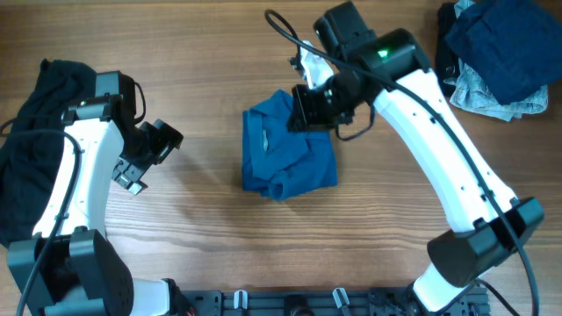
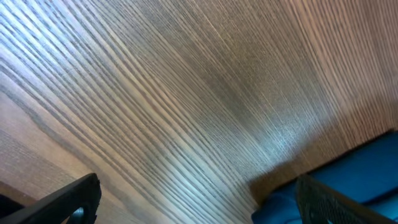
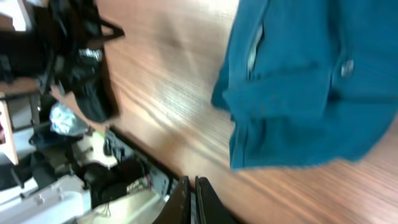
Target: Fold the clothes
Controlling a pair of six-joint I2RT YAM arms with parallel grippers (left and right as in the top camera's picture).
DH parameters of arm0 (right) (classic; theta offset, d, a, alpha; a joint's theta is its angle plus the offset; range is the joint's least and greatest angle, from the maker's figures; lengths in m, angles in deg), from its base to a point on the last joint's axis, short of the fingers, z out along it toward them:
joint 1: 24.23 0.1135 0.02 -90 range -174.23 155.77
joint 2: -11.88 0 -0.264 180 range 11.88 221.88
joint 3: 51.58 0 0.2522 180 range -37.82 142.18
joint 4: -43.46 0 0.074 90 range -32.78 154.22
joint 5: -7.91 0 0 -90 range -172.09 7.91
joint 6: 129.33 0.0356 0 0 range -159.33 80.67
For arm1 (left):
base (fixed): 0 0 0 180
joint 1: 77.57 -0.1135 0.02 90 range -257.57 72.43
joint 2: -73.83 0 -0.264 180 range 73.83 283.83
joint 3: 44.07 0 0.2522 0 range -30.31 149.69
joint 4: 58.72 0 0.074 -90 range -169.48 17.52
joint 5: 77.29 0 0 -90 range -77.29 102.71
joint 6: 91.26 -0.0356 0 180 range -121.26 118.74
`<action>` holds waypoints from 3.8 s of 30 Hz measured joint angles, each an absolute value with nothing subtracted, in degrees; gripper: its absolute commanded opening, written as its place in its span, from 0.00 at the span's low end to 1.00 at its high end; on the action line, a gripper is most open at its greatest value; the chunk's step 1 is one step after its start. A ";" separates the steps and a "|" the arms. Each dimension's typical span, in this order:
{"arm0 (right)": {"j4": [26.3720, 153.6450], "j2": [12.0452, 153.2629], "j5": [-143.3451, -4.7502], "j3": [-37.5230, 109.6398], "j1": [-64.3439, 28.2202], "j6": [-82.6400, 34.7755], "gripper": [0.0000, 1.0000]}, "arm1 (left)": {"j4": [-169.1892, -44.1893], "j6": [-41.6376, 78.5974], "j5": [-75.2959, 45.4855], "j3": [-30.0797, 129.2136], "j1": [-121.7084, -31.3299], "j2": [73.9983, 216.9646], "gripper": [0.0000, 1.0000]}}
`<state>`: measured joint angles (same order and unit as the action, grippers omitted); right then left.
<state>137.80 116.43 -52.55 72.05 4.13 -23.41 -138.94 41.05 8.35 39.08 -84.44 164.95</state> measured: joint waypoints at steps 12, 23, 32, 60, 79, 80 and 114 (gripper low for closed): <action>101.95 119.30 -29.30 24.66 4.51 -19.65 0.17 | -139.57 41.05 8.35 39.08 -84.44 164.97 1.00; 101.17 112.15 -38.10 33.91 4.48 -10.67 0.27 | -139.55 41.05 8.37 39.08 -84.44 164.95 1.00; 82.81 119.10 -38.91 40.75 0.72 -11.36 0.24 | -139.29 41.05 8.35 39.08 -84.44 164.97 1.00; 70.89 135.23 -20.27 33.91 4.61 -3.63 0.18 | -139.77 41.05 8.35 39.08 -84.44 164.97 1.00; 107.13 111.38 -52.64 34.30 -21.09 -24.22 1.00 | -139.75 41.07 8.35 39.08 -84.44 164.97 1.00; 107.02 112.74 -52.64 34.12 -21.00 -25.37 1.00 | -139.70 41.05 8.35 39.08 -84.44 164.97 1.00; 87.92 142.05 -13.32 34.54 -11.60 -38.97 0.04 | -138.48 41.07 7.21 39.08 -84.44 164.97 1.00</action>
